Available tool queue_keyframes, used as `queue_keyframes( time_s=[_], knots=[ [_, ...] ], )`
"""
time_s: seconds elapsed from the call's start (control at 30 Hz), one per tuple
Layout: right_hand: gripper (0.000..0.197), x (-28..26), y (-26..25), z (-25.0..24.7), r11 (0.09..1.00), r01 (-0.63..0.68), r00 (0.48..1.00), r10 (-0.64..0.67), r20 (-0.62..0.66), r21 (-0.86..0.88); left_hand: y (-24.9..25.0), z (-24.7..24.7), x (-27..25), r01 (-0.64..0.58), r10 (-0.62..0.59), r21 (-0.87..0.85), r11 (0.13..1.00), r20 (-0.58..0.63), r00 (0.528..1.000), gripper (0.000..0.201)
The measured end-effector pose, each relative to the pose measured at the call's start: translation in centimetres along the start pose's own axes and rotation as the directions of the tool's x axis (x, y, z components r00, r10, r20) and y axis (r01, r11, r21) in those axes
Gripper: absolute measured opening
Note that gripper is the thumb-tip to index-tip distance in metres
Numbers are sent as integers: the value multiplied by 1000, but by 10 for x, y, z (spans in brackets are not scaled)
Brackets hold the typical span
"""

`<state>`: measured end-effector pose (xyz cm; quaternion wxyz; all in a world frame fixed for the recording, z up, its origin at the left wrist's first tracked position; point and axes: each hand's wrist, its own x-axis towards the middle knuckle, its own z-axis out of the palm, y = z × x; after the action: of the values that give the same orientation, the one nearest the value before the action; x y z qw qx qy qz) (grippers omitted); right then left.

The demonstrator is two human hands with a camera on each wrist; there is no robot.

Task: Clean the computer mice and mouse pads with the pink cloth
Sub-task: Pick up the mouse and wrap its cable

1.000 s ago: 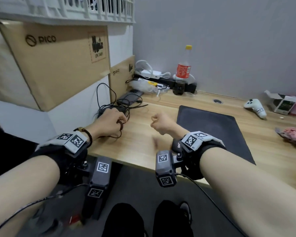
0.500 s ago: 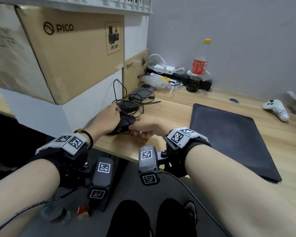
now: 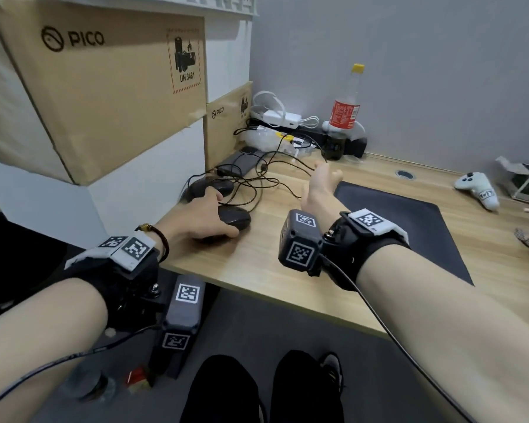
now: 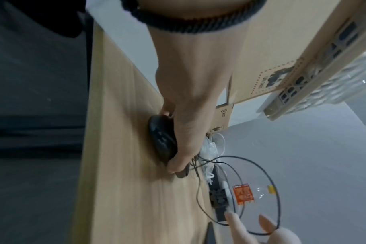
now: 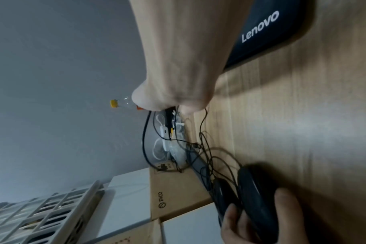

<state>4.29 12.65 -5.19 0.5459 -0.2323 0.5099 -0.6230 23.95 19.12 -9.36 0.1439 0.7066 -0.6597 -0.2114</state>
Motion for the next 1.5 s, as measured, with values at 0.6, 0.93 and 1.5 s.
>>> queue_keyframes(
  time_s=[0.6, 0.93, 1.5],
  knots=[
    [29, 8, -4, -30, -374, 857, 223, -351, 909, -355, 84, 49, 56, -342, 302, -225, 912, -195, 933, 32],
    [21, 55, -29, -64, 25, 674, 738, -77, 670, -739, 96, 17, 44, -351, 413, -579, 736, -27, 910, 50],
    [21, 56, -59, -62, 119, 676, 724, 81, 685, -728, 169, 8, 81, -410, 382, -719, 561, -215, 899, 59]
  ],
)
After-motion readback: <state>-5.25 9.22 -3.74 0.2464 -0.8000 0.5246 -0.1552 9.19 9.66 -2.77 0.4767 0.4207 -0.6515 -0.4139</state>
